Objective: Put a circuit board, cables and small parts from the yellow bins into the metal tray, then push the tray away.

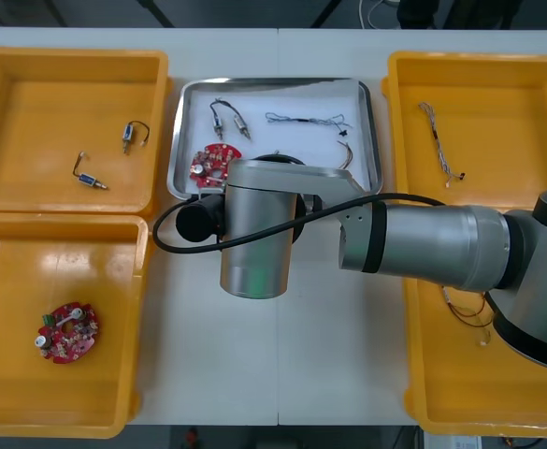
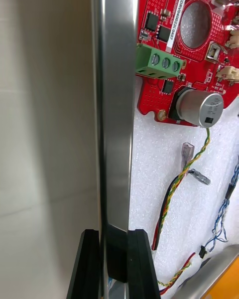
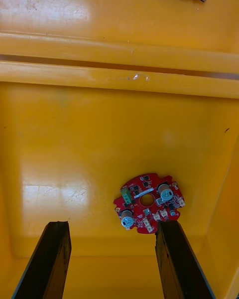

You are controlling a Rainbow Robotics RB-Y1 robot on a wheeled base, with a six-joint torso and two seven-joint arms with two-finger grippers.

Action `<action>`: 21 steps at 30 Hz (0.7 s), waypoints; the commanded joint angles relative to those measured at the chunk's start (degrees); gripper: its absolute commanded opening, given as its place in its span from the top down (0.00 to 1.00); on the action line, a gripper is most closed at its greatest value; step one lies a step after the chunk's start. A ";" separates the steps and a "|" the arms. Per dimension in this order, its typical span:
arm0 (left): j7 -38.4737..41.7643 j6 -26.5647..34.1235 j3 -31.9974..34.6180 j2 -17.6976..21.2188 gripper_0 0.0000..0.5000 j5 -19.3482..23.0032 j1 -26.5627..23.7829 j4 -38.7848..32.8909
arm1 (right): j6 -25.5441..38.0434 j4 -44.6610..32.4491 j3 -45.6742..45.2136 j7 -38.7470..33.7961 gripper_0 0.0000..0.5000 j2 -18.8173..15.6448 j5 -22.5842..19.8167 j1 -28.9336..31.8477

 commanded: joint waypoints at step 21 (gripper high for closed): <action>-5.48 -0.54 1.30 2.51 0.00 0.45 0.96 -1.62 | -12.09 13.53 -3.32 2.08 1.00 3.55 5.33 -4.55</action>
